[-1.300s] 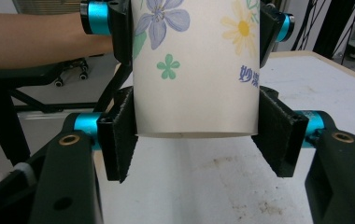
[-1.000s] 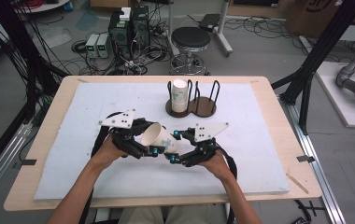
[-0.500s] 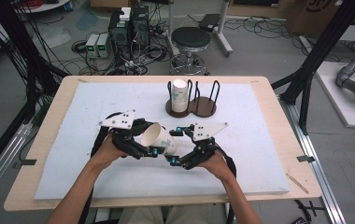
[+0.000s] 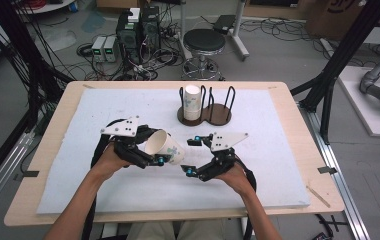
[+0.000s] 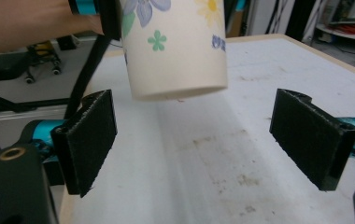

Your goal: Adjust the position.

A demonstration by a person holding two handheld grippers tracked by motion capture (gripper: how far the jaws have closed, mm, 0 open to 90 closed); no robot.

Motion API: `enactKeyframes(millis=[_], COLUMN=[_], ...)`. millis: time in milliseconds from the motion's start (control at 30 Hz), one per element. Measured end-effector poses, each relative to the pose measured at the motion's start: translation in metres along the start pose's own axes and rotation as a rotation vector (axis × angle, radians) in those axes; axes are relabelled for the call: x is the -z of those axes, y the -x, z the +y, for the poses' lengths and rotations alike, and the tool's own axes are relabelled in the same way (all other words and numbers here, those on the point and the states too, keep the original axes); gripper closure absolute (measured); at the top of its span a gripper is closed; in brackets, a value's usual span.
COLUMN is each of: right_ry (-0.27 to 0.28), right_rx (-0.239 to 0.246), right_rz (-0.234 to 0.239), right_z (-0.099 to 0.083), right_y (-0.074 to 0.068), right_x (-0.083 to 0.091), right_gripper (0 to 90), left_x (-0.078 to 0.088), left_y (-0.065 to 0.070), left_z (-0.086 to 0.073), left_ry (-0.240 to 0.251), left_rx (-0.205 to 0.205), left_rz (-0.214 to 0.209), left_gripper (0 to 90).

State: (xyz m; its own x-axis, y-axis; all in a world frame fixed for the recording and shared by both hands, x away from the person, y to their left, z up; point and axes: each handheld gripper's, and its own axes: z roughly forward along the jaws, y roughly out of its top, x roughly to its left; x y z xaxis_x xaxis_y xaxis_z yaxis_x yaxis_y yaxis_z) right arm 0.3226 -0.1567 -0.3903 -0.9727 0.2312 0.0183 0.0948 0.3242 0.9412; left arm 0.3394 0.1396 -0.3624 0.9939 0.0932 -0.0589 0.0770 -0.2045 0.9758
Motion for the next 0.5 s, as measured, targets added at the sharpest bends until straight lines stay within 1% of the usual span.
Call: enactKeyframes(millis=[167, 300, 400, 500], right_ry=[-0.023, -0.030, -0.032, -0.040], right_rx=[-0.008, -0.022, -0.034, -0.047], right_rz=[-0.047, -0.086, -0.122, -0.144], right_z=[-0.006, -0.010, -0.013, -0.018], right_y=[0.000, 0.001, 0.003, 0.004], right_x=[0.004, 0.008, 0.012, 0.017], right_gripper=[15.1, 15.1, 15.1, 15.1], left_x=[0.002, 0.002, 0.003, 0.003], left_y=[-0.001, -0.002, -0.004, -0.005], left_z=[0.001, 0.003, 0.005, 0.007], left_ry=[-0.049, -0.104, -0.136, -0.167], left_rx=[0.000, 0.003, 0.000, -0.004], left_rz=[0.030, 0.053, 0.071, 0.081], left_gripper=[29.9, 29.9, 29.9, 29.8])
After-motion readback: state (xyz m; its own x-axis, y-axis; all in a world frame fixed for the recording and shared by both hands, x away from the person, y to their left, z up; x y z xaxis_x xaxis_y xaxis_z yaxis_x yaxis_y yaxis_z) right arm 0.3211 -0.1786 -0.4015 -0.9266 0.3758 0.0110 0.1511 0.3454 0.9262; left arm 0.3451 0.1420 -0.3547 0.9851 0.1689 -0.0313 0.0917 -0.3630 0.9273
